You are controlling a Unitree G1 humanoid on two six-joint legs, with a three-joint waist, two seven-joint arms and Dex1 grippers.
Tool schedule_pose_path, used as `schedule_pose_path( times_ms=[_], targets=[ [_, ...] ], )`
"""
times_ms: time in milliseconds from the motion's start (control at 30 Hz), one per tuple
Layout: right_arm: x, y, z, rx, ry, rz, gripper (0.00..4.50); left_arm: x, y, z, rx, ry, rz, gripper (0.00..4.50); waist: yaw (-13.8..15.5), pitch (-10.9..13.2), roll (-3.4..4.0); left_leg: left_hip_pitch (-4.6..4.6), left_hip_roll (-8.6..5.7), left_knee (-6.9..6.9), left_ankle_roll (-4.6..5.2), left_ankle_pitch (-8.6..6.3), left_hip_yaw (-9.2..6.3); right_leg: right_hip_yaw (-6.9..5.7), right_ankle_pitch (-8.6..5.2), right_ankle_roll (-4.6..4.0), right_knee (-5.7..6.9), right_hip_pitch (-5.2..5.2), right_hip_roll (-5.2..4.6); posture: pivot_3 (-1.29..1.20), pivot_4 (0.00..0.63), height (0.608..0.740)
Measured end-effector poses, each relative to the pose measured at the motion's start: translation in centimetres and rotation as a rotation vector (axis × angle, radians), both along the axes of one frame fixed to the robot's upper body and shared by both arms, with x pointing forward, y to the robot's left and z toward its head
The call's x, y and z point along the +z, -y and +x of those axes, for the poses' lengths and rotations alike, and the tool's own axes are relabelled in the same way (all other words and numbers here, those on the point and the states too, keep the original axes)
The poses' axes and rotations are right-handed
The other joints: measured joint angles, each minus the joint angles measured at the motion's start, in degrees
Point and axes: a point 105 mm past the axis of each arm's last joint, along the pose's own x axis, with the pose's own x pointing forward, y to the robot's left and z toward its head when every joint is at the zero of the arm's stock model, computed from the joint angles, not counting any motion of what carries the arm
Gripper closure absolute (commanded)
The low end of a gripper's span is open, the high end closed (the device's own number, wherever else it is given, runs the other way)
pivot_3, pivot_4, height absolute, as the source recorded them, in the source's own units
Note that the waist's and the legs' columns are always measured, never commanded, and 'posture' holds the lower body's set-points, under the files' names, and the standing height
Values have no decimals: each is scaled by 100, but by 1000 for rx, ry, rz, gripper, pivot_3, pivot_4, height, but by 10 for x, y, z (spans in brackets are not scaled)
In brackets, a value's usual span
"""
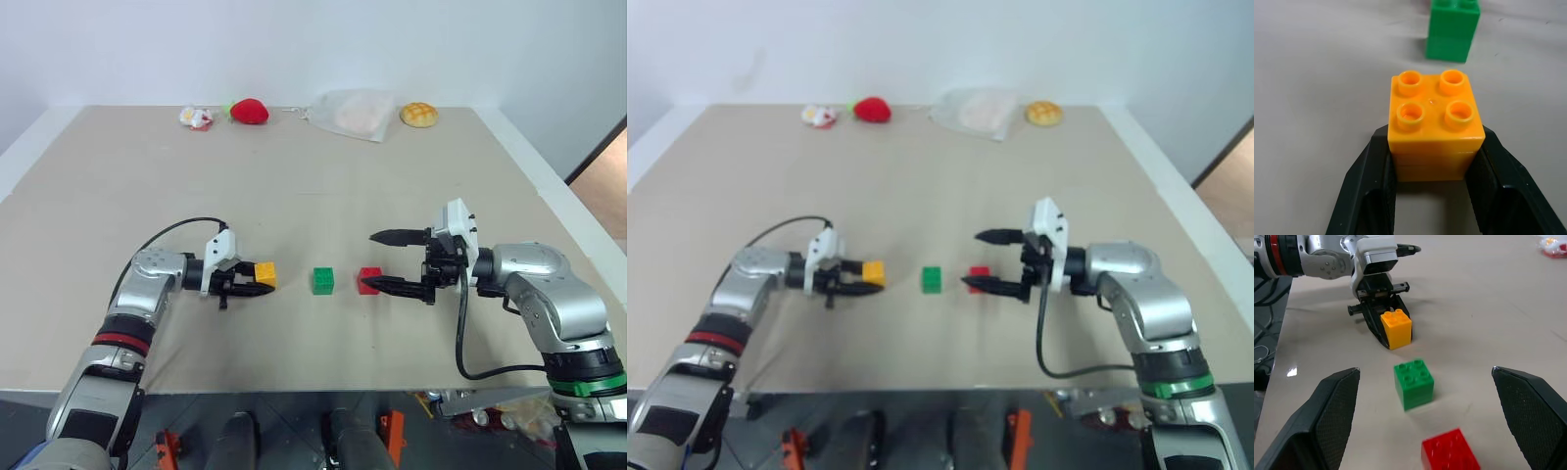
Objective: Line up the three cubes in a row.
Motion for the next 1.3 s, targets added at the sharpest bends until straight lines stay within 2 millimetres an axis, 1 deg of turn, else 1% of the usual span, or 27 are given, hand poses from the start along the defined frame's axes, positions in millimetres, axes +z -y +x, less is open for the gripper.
schedule_pose_path(
  times_ms=[133,433,533,733,800,833,867,967,1100,1167,1233,1300],
  targets=[
    [-1,1,2,-22,2,2,0,-2,9,-6,-46,-9,5,3173,-14,0,0,1,2,-1,0,0,-1,0,0,-1,0,-2,2,0,150,740],
    [-1,1,4,-42,4,10,0,-3,9,-8,-56,16,15,3173,-16,0,0,1,1,-3,0,0,-1,1,-1,-1,0,-2,2,0,150,740],
    [-1,1,4,-45,2,11,0,-6,8,-4,-43,45,11,3173,-12,0,0,6,1,-1,3,2,-1,0,1,-1,1,2,3,0,150,740],
    [-1,0,5,-53,4,15,0,-7,6,4,-8,49,3,3173,-19,0,0,10,-1,3,22,14,-1,1,11,-8,0,3,1,0,150,740],
    [-1,1,6,-56,4,15,0,-7,5,6,5,52,4,2090,-28,0,0,14,-1,3,22,14,-1,1,14,-13,-1,2,1,0,150,740],
    [-1,1,6,-56,4,15,0,-8,4,7,13,54,8,1942,-29,0,0,14,-1,3,22,15,-1,1,16,-18,-1,1,1,0,150,740],
    [-1,1,6,-57,4,15,0,-9,2,9,35,53,3,1448,-31,0,0,14,-1,3,24,16,-1,1,21,-24,-2,-1,1,0,150,740],
    [-1,1,6,-57,4,15,0,-7,0,12,57,65,0,529,-34,0,0,14,-1,3,27,18,-1,1,21,-25,-1,-1,1,0,150,740],
    [0,0,6,-57,5,15,0,-5,-2,11,53,49,-2,529,-34,0,0,12,-1,3,29,21,-1,4,30,-11,-1,-1,4,0,150,740],
    [2,-1,7,-53,13,16,0,-2,-7,9,42,46,18,529,-44,0,0,6,2,-13,28,17,-1,12,24,-14,-2,-11,13,0,150,740],
    [5,-2,7,-46,22,16,0,0,-17,4,37,26,41,529,-48,0,0,6,6,-18,48,1,-2,16,15,2,0,-14,22,0,150,740],
    [8,-4,8,-37,32,15,0,2,-31,-6,31,-26,65,529,-60,0,1,6,22,-20,53,-16,-4,16,2,-3,3,-16,38,0,150,740]
  ],
)
